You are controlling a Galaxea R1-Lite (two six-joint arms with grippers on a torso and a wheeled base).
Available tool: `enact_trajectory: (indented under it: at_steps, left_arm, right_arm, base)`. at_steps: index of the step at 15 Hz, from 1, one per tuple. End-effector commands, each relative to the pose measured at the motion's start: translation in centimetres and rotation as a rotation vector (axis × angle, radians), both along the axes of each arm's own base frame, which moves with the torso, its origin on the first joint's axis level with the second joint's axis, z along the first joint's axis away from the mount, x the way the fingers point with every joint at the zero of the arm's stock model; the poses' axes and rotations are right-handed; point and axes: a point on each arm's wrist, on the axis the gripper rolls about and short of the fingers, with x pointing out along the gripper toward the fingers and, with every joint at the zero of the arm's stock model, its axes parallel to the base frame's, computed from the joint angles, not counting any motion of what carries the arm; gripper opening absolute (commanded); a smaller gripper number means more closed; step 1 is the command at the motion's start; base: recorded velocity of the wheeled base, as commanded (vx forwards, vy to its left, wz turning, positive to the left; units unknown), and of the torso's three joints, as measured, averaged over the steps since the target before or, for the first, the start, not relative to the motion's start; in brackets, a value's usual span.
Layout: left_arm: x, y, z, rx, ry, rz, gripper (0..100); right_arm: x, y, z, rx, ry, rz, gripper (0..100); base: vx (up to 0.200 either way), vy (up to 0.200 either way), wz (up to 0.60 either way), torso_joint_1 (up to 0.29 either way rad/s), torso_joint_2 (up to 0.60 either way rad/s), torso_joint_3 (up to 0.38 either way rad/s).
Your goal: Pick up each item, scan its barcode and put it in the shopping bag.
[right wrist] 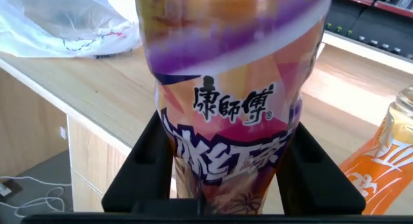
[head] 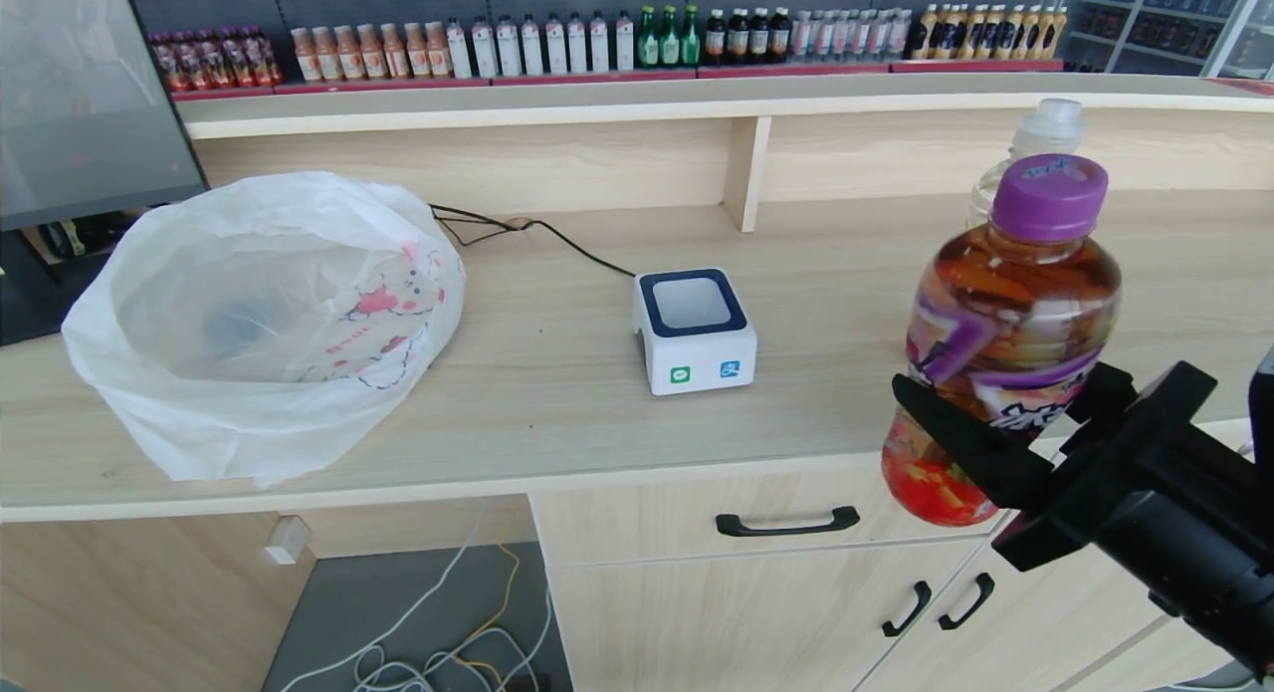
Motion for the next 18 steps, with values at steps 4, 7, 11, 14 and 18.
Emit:
enact_trajectory:
  at_steps: [4, 7, 11, 14, 18]
  left_arm:
    - [0.0, 0.0, 0.0, 0.0, 0.0, 0.001, 100]
    - [0.0, 0.0, 0.0, 0.0, 0.0, 0.001, 100]
    - [0.0, 0.0, 0.0, 0.0, 0.0, 0.001, 100]
    - [0.0, 0.0, 0.0, 0.0, 0.0, -0.001, 100]
    - [0.0, 0.0, 0.0, 0.0, 0.0, -0.001, 100]
  right_arm:
    - [-0.8, 1.5, 0.1, -0.231, -0.182, -0.022, 0]
    - [-3.1, 4.6, -1.7, -0.336, -0.157, 0.011, 0]
    - [-4.2, 8.2, -2.1, -0.444, -0.23, 0.045, 0]
    - [-3.8, 10.6, -2.6, -0.527, -0.295, 0.055, 0]
    - [-4.5, 9.4, -3.2, -0.632, -0.36, 0.043, 0]
  base:
    - [0.0, 0.0, 0.0, 0.0, 0.0, 0.0]
    - [0.0, 0.0, 0.0, 0.0, 0.0, 0.0]
    - [0.0, 0.0, 0.0, 0.0, 0.0, 0.0]
    - [0.0, 0.0, 0.0, 0.0, 0.0, 0.0]
    - [0.0, 0.0, 0.0, 0.0, 0.0, 0.0]
